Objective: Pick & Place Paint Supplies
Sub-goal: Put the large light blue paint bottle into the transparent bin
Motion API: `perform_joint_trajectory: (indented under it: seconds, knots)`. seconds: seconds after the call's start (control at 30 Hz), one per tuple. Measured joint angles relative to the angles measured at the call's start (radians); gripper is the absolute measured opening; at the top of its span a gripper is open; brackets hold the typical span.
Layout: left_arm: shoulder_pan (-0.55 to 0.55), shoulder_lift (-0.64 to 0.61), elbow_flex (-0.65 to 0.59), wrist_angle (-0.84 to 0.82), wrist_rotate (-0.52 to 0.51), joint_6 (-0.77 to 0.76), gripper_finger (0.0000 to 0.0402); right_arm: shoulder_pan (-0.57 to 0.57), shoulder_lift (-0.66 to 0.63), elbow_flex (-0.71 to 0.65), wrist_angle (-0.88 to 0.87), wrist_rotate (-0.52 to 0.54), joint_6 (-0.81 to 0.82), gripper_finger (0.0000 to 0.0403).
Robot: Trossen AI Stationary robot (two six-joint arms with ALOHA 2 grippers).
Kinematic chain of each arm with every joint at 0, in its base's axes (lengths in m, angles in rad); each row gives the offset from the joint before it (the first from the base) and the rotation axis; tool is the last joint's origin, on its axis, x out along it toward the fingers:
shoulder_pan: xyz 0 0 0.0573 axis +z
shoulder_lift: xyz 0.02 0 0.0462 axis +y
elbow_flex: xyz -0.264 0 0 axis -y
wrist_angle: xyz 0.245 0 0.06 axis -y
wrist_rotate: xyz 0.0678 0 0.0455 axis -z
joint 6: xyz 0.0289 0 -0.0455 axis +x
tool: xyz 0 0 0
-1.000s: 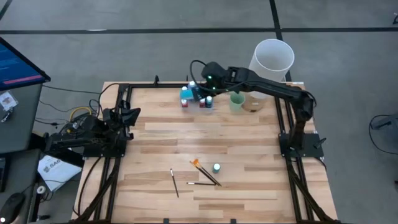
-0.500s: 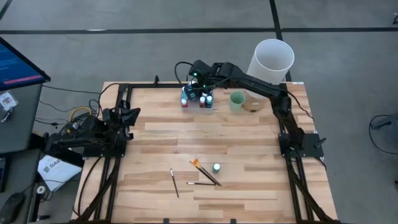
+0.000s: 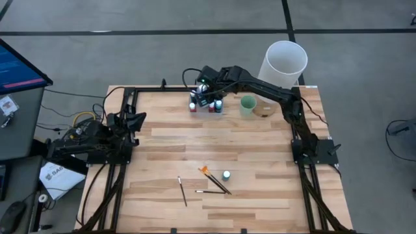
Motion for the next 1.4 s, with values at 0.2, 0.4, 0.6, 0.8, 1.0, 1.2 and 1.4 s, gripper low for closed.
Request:
perform_joint_trajectory:
  seconds: [0.2, 0.4, 0.6, 0.8, 1.0, 1.2, 1.4]
  knots:
    - [0.0, 0.0, 0.0, 0.001, 0.0, 0.0, 0.0002, 0.0, 0.001, -0.004, 0.008, 0.002, 0.018, 0.0111]
    - [0.0, 0.0, 0.0, 0.001, 0.0, 0.0, 0.0002, 0.001, 0.046, -0.006, 0.016, 0.007, 0.018, 0.0111]
    - [0.0, 0.0, 0.0, 0.001, 0.0, 0.0, 0.0002, -0.008, 0.105, -0.002, 0.029, -0.001, 0.017, 0.0111]
    - [0.0, 0.0, 0.0, 0.001, 0.0, 0.0, 0.0002, -0.017, 0.134, -0.004, 0.039, -0.008, 0.015, 0.0114]
    - [0.0, 0.0, 0.0, 0.001, 0.0, 0.0, 0.0002, -0.022, 0.143, -0.002, 0.061, -0.003, -0.004, 0.0128]
    - [0.0, 0.0, 0.0, 0.001, 0.0, 0.0, 0.0002, -0.022, 0.143, -0.003, 0.095, 0.001, -0.032, 0.0153]
    - [0.0, 0.0, 0.0, 0.001, 0.0, 0.0, 0.0002, -0.022, 0.143, -0.003, 0.122, 0.0, -0.065, 0.0191]
